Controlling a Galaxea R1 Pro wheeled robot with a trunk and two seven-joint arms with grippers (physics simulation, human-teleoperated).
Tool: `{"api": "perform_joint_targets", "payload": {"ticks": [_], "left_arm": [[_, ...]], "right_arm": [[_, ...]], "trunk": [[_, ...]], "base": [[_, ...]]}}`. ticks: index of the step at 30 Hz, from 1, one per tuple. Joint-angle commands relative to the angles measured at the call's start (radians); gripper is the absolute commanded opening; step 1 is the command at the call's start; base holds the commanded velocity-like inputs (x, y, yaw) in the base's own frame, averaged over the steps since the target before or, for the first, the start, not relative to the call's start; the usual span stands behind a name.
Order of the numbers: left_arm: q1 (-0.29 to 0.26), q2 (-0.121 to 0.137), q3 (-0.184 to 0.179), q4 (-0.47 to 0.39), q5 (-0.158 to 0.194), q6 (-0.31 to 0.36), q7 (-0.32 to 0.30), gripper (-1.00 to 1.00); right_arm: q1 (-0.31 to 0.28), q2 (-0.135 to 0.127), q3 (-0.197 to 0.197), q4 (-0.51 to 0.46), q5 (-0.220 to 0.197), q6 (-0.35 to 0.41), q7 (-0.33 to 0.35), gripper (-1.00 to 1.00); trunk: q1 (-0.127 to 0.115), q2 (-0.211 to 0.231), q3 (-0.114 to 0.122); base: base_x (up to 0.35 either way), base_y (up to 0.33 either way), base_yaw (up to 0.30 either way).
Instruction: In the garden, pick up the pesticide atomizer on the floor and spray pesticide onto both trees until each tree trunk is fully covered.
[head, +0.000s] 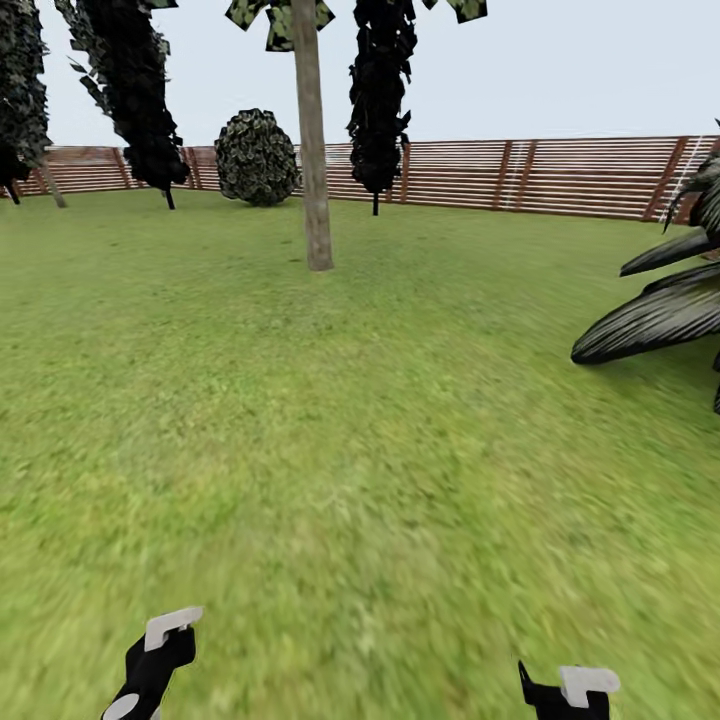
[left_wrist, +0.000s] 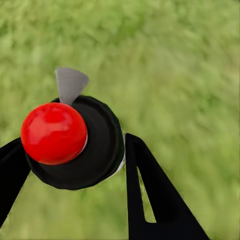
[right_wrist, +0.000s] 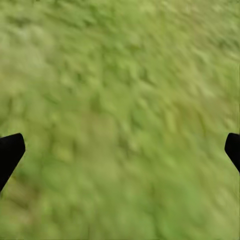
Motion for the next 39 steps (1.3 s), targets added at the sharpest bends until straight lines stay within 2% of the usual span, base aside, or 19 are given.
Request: {"api": "perform_joint_targets", "payload": {"ticks": [1,9,11,16,20,23,25,29,39], "left_arm": [[0.000,0.000,0.001,0.000,0.002,0.000,0.000,-1.00],[0.000,-0.001,0.003,-0.007,0.004,-0.001,0.004,-1.00],[0.000,-0.002,0.003,-0.007,0.002,-0.002,0.039,-1.00],[-0.001,-0.005,-0.005,-0.038,-0.001,-0.001,0.190,-1.00],[0.000,-0.005,-0.007,-0.069,0.000,-0.002,0.214,-1.00],[0.001,-0.004,-0.008,-0.069,0.000,-0.001,0.174,-1.00],[0.001,-0.002,-0.009,-0.064,-0.001,0.007,0.078,-1.00],[0.000,0.001,-0.011,-0.063,-0.001,0.013,0.002,-1.00],[0.001,0.002,-0.011,-0.063,0.001,0.013,-0.010,-1.00]], "right_arm": [[0.000,0.000,0.000,0.000,0.000,0.000,0.000,1.00],[0.000,0.000,0.000,0.000,0.000,0.000,0.000,1.00],[0.000,0.000,0.000,-0.001,0.000,0.000,0.000,1.00],[0.000,0.000,0.000,-0.001,0.000,0.000,0.000,1.00],[0.000,-0.004,0.000,0.001,0.001,0.000,0.000,1.00],[0.000,-0.006,0.000,0.001,0.002,0.001,0.002,1.00],[0.000,-0.006,0.000,0.001,0.002,0.001,0.003,1.00],[0.000,-0.006,0.000,0.001,0.002,0.001,0.003,1.00],[0.000,-0.006,0.000,0.002,0.003,0.001,0.003,1.00]], "trunk": [[0.000,0.000,0.000],[0.000,0.000,0.000],[0.000,0.000,0.000],[0.000,0.000,0.000],[0.000,0.000,0.000],[0.000,0.000,0.000],[0.000,0.000,0.000],[0.000,0.000,0.000],[0.000,0.000,0.000]], "base": [[0.254,0.129,0.208],[0.063,0.024,0.182],[0.003,0.001,0.166],[0.001,0.000,0.123],[0.013,0.000,0.021],[0.273,0.076,0.001],[0.317,0.089,0.000],[0.330,0.090,0.000],[0.335,0.098,0.000]]}}
